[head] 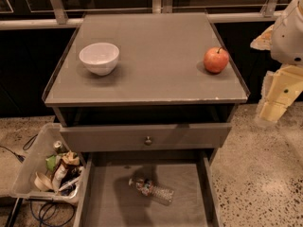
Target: Pick water bottle from middle drawer and place on counter
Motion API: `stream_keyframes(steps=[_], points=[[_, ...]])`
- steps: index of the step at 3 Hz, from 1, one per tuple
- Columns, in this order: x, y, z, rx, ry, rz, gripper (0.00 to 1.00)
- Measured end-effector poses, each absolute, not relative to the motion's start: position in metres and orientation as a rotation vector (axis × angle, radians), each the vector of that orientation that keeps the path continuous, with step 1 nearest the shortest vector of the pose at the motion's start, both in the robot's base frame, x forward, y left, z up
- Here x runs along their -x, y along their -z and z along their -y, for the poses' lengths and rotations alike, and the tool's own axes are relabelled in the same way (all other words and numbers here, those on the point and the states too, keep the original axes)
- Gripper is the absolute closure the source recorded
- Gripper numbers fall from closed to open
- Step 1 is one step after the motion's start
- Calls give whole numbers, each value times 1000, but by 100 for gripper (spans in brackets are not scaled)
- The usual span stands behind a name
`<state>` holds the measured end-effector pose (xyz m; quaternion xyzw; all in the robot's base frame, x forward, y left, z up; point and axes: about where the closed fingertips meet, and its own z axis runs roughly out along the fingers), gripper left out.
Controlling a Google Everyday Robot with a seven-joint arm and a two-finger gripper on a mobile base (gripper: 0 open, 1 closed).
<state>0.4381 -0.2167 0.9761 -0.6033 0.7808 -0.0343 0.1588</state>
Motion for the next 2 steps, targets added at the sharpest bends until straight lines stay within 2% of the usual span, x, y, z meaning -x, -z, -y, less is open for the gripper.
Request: stream_keyframes(steps=[2], points=[[-434,-944,218,1697,42,-2243,0]])
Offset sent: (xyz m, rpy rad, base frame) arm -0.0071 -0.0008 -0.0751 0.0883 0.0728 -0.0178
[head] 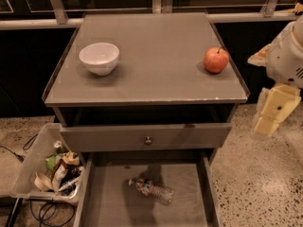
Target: Pick water bottle from middle drawer and place on counter
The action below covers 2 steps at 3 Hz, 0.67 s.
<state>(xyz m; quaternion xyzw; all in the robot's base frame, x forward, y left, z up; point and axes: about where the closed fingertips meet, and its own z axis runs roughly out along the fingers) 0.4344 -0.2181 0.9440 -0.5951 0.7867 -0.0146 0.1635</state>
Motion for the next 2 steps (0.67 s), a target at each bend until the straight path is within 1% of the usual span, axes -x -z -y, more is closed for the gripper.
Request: stream_keyframes(steps=[2], points=[[-439,-872,188,1721,-155,-2157,0]])
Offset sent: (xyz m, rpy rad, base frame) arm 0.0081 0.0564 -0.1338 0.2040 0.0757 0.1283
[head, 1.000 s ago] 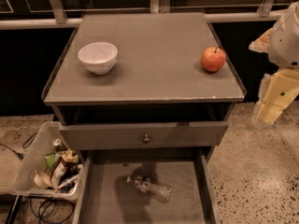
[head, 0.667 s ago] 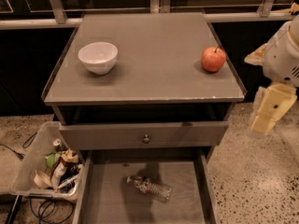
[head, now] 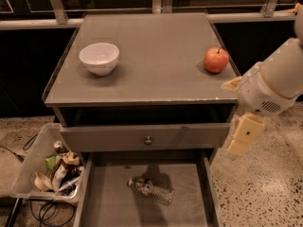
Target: Pick water bottle from middle drawer and place on counter
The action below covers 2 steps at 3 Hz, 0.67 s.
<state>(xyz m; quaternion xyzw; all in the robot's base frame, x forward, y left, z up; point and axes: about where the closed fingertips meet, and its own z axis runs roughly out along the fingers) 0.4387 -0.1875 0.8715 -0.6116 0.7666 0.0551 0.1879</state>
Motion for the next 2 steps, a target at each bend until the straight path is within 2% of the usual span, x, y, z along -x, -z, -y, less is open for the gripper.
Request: stream_keyframes(steps=[1,2], points=[[-438,-839,176,1744,-202,-2126,0],[-440,-786,179,1747,-166,-2134,0]])
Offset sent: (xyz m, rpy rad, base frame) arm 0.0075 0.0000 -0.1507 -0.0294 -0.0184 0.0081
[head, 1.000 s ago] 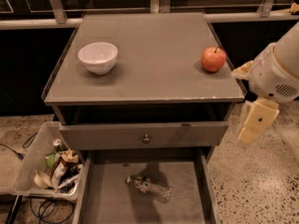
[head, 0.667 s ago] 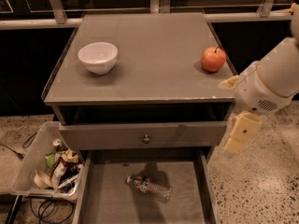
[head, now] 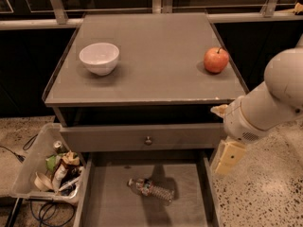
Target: Pick water bottle from middle drawer and place on counter
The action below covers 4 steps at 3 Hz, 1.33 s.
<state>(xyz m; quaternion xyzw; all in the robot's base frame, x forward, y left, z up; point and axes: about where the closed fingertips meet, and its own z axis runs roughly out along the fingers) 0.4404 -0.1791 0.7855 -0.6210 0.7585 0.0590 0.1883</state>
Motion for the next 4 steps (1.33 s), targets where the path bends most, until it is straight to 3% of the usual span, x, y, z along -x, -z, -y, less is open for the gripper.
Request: stream_keyframes(steps=[2,4], points=[[-435,-780,171,1747,-190,-2100,0],[-425,-711,145,1702,-374,-1934,0]])
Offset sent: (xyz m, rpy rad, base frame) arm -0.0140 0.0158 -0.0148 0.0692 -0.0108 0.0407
